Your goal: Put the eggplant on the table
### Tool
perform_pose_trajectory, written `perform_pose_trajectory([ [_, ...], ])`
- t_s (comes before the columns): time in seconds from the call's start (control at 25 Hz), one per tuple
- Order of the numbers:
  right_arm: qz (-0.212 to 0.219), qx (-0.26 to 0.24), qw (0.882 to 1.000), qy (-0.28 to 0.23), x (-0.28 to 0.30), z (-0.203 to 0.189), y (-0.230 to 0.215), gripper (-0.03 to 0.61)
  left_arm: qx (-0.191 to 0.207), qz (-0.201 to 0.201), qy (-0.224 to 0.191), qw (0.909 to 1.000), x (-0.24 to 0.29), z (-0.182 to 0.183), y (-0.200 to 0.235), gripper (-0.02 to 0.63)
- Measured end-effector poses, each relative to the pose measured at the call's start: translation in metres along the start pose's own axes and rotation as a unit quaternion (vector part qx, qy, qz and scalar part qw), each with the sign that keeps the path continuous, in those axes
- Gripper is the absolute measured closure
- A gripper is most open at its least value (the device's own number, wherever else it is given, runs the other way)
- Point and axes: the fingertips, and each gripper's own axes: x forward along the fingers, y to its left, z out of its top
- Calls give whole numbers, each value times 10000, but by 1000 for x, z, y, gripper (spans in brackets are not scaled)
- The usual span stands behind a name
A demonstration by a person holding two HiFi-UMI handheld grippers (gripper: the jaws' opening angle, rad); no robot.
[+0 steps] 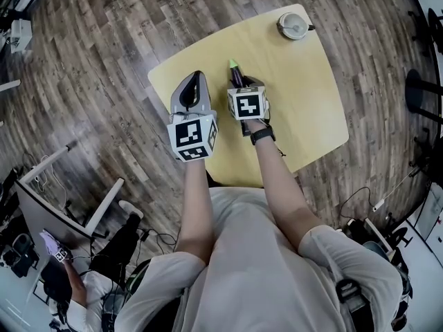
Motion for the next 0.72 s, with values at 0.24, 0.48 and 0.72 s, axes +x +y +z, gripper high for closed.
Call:
perform_pose_trajectory([
  [0.24,194,-4,9998,-89,-2,1,-2,369,21,31,-96,9999,-9,10,-6,606],
  [0.48,270,-111,9982,-526,-39,18,-3,368,-348,173,-79,9992,-25,22,4,607],
  [0.72,257,-170,9901,-1373,-100,45,-10,389,-191,239,-356,9989,-49,52,-3,607],
])
